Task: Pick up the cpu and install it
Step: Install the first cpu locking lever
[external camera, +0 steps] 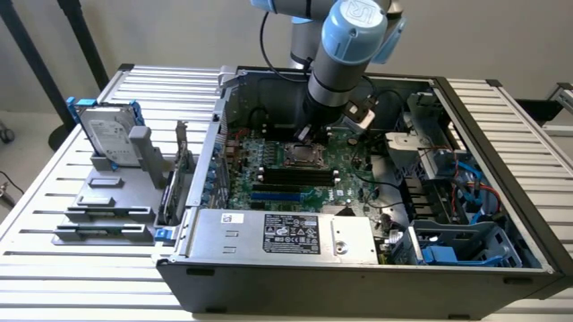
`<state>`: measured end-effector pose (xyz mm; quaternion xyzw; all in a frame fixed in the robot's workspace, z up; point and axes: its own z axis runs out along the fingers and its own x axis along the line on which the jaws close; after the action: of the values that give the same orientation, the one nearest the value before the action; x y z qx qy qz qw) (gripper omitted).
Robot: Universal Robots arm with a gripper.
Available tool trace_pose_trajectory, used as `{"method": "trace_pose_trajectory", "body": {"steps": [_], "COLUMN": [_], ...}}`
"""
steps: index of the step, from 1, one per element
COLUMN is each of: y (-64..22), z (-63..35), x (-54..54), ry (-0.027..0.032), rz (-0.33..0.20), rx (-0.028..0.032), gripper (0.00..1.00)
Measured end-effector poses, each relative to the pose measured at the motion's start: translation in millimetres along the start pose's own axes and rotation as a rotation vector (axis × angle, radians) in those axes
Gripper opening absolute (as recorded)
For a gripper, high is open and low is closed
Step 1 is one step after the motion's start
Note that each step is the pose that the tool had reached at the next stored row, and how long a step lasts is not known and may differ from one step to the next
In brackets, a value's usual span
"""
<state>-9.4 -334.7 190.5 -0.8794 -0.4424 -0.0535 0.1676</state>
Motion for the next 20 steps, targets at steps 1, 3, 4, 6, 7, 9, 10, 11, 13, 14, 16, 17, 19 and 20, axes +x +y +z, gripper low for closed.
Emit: {"method": "trace_pose_trajectory", "body": {"steps": [1, 3, 4, 6, 7, 9, 10, 11, 13, 14, 16, 17, 19, 20], "y": [0.0, 0.2, 0.3, 0.8, 1.2, 2.1, 2.4, 2.7, 3.1, 3.3, 3.5, 3.6, 4.0, 4.1], "z": [0.0, 0.0, 0.0, -0.2, -0.5, -1.1, -1.2, -1.3, -1.8, -2.1, -2.7, -2.8, -2.9, -2.9], "x": [0.0, -0.1, -0.3, -0.8, -1.4, -2.7, -3.1, -3.4, -3.9, -3.9, -3.6, -3.3, -2.9, -2.8], "ry": [0.0007, 0.0008, 0.0008, 0.0003, -0.0001, -0.0005, -0.0002, 0.0001, -0.0001, -0.0009, -0.0001, 0.0008, 0.0016, 0.0017], "rz": [0.000, 0.000, 0.000, 0.000, 0.000, 0.000, 0.000, 0.000, -0.001, -0.001, -0.001, -0.001, -0.001, -0.001], "rx": [0.0006, 0.0015, 0.0020, 0.0029, 0.0031, 0.0039, 0.0045, 0.0052, 0.0062, 0.0064, 0.0072, 0.0078, 0.0085, 0.0086], "gripper": [0.11, 0.11, 0.11, 0.11, 0.11, 0.11, 0.11, 0.11, 0.11, 0.11, 0.11, 0.11, 0.11, 0.11]}}
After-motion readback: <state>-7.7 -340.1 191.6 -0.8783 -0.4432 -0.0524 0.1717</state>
